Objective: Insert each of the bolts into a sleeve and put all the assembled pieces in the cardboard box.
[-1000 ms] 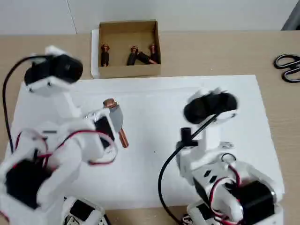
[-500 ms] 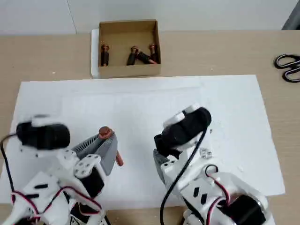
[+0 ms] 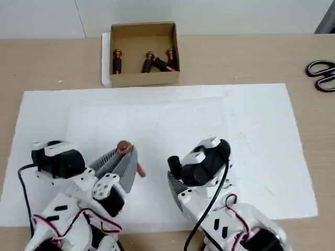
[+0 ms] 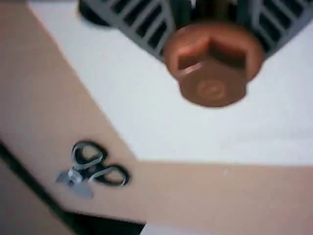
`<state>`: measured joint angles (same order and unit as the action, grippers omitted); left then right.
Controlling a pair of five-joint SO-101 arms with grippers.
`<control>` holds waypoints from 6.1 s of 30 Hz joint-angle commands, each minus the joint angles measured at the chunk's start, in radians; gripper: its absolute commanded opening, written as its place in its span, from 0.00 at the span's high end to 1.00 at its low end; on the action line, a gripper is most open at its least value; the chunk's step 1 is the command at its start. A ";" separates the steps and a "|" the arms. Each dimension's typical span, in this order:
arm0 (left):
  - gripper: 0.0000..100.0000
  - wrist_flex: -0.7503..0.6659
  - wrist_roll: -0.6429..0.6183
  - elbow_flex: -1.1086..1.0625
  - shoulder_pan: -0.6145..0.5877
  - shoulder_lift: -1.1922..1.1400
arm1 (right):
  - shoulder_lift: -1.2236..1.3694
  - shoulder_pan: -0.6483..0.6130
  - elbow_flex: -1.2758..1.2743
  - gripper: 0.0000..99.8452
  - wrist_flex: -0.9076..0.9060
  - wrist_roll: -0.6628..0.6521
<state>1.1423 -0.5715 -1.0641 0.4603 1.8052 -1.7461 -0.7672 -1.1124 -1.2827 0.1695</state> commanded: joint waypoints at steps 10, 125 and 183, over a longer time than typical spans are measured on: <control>0.99 -0.222 -0.031 0.018 0.006 0.014 | -0.064 -0.107 -0.091 1.00 0.104 -0.075; 0.79 -0.083 0.057 -0.157 0.204 -0.055 | -0.064 -0.084 -0.146 1.00 0.294 -0.207; 0.99 0.009 0.068 0.868 -0.652 -1.447 | 0.943 0.417 0.354 1.00 0.417 -0.071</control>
<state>1.1469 -0.4964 -0.2677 -0.1918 0.3966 -0.9406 -0.3575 -0.9175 -0.9436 0.0898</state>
